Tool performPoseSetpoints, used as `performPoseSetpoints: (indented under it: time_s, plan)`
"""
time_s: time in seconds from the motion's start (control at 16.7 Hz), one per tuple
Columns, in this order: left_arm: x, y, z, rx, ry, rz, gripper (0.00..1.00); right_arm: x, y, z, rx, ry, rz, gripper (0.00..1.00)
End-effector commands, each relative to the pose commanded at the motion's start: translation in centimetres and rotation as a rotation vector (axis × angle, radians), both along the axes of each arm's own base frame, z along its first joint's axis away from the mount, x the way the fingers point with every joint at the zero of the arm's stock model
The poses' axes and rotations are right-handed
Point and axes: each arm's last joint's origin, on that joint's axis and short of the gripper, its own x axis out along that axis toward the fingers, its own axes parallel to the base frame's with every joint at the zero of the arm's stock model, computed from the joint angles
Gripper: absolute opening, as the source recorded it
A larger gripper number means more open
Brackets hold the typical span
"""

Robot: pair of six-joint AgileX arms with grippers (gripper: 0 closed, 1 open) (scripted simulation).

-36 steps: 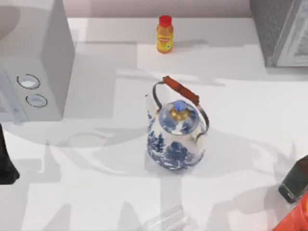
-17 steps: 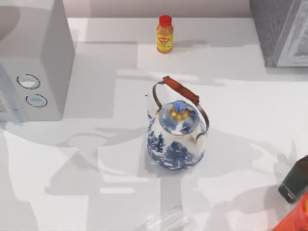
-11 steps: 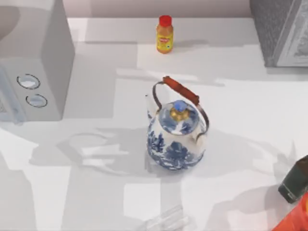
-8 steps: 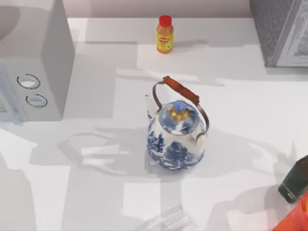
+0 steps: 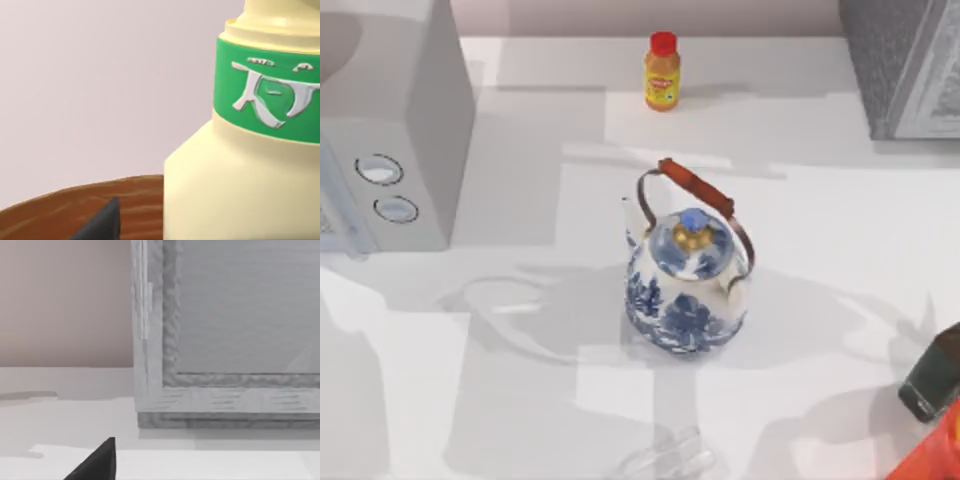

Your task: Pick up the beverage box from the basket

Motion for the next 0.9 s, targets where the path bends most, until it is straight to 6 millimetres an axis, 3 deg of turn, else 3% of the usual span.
performPoseSetpoints:
  time_s: [0.3,0.6,0.9]
  plan:
    - [2.4,-0.1,-0.2,0.0,0.0,0.0,1.0,0.0,0.0,0.0,0.0,0.0,0.0,1.0]
    - [2.5,-0.1,-0.2,0.0,0.0,0.0,1.0,0.0,0.0,0.0,0.0,0.0,0.0,1.0]
    - [2.5,-0.1,-0.2,0.0,0.0,0.0,0.62,0.0,0.0,0.0,0.0,0.0,0.0,1.0]
